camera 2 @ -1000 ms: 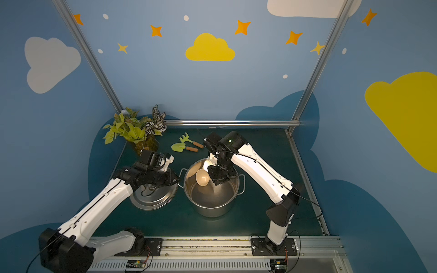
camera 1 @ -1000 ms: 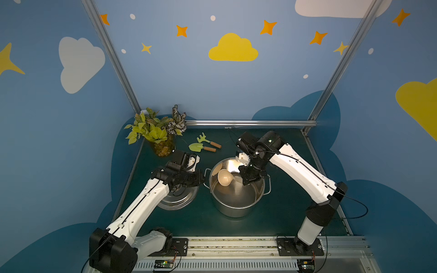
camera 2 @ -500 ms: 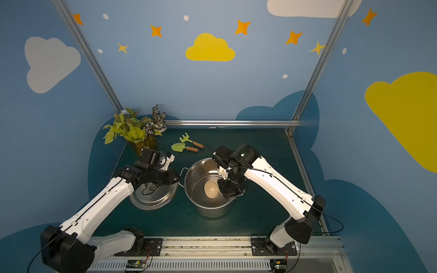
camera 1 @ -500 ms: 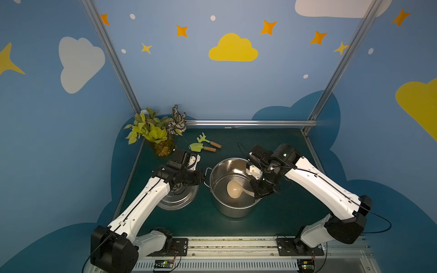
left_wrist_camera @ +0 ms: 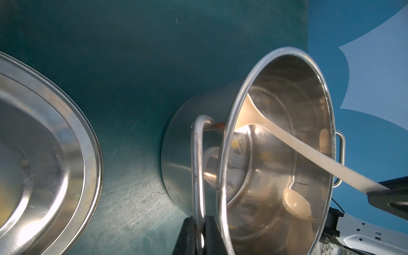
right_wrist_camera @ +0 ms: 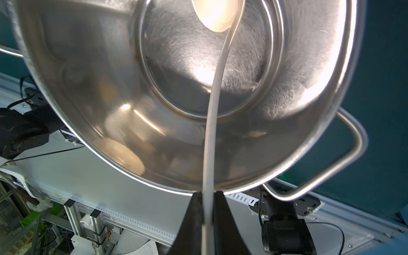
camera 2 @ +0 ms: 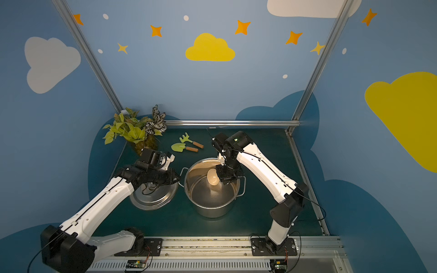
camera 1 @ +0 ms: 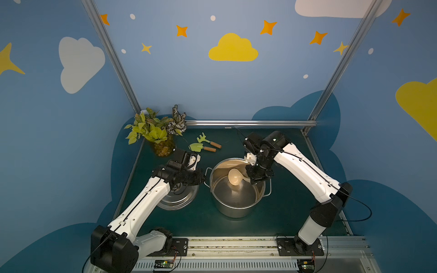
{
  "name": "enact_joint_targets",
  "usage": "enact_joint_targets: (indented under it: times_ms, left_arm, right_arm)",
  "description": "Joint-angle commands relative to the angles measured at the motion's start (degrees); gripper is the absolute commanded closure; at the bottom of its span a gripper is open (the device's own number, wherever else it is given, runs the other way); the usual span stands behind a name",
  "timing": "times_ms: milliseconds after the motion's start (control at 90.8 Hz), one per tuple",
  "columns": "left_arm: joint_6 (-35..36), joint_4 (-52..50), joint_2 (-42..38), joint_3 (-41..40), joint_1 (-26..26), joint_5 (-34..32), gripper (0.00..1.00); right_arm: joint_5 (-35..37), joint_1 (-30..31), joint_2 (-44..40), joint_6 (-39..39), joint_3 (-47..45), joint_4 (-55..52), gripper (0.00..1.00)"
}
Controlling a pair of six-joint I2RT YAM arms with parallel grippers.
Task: Stir the soup with a spoon
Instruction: Stir the soup in the pan with a stick.
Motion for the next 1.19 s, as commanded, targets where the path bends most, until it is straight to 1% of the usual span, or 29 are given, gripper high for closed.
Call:
enact_joint_targets:
  times_ms: [0, 187, 352, 551, 672, 738, 870, 947, 1178]
  left_arm:
    - [1.97, -0.45, 0.91, 0.58, -0.14, -1.19, 0.98]
    - [2.11, -0.29, 1.36, 1.1, -0.16, -1.26, 0.98]
    - [2.14, -0.14, 1.39, 1.05, -0.11, -1.14, 0.98]
    - [2.05, 0.05, 1.2, 0.86, -0.15, -1.2, 0.98]
    - [2.1, -0.02, 1.23, 0.92, -0.16, -1.22, 0.98]
    - [2.08, -0.01, 1.27, 1.0, -0.11, -1.12, 0.98]
    - [2.19, -0.01, 1.79, 1.42, -0.12, -0.98, 0.98]
    - [2.21, -0.01, 1.82, 1.69, -0.16, -1.01, 0.98]
    - [2.23, -0.18, 2.16, 1.84, -0.16, -0.86, 0.98]
  right_arm:
    - [-1.81, 2.57, 1.96, -0.91, 3.7, -11.54, 1.0]
    - [-2.34, 8.09, 0.91, 0.82, 3.39, -11.52, 1.0]
    - [-0.95, 10.71, -4.05, 3.78, -2.32, -11.44, 1.0]
    - [2.21, 9.64, -11.27, 6.83, -11.65, -11.53, 1.0]
    - [3.43, 6.29, -14.65, 6.8, -16.32, -11.54, 1.0]
    - [3.98, 3.95, -15.35, 6.36, -17.29, -11.55, 1.0]
    - [5.07, 0.05, -14.01, 4.75, -15.56, -11.6, 1.0]
    - [5.46, -1.25, -11.59, 3.75, -13.03, -11.53, 1.0]
    - [4.14, -0.71, -1.67, 1.62, -0.76, -11.53, 1.0]
